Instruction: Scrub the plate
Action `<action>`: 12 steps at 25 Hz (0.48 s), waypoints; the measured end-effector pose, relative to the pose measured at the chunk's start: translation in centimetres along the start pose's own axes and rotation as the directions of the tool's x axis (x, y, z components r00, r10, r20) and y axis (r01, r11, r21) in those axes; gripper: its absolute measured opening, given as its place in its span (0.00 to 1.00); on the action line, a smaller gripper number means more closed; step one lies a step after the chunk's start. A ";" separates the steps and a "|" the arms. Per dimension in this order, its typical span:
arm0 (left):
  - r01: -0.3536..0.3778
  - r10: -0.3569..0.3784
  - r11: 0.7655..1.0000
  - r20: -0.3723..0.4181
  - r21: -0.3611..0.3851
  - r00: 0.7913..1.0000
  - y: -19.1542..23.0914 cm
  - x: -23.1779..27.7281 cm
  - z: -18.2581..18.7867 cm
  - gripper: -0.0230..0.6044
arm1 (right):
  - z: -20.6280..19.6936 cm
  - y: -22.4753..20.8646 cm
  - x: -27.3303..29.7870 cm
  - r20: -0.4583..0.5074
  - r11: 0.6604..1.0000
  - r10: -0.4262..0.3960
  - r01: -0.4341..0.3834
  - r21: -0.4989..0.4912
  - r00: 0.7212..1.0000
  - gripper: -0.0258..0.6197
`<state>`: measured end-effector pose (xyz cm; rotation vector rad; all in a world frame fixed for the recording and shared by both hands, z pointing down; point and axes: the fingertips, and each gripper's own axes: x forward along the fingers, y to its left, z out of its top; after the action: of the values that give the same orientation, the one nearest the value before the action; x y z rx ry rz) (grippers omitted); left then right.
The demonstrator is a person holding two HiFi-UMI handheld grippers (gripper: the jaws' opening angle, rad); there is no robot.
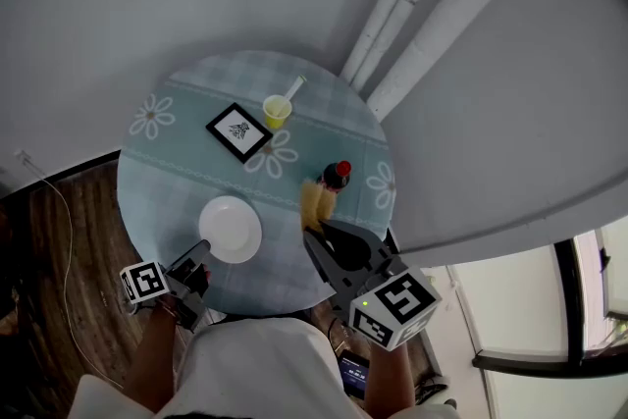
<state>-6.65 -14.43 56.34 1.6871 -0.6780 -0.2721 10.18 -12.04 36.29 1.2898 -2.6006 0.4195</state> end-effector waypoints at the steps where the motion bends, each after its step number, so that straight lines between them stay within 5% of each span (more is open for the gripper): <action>1: -0.006 0.006 1.000 -0.003 -0.007 1.000 0.2 0.1 -0.2 0.07 | -0.1 -0.1 0.0 0.000 1.000 0.000 0.000 0.004 1.000 0.13; 8: -0.058 0.058 0.998 -0.014 0.004 0.998 1.7 0.2 -0.7 0.07 | -0.2 0.1 0.4 -0.001 1.000 0.001 -0.001 0.000 1.000 0.13; 12: -0.154 0.155 0.987 -0.024 0.041 0.988 3.4 -0.3 -0.7 0.07 | -0.3 -0.2 0.4 0.001 1.000 -0.005 0.005 0.014 1.000 0.13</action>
<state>-7.49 -14.05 59.70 1.6621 -0.7941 -0.1262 10.08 -12.30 36.76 1.3011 -2.5996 0.4371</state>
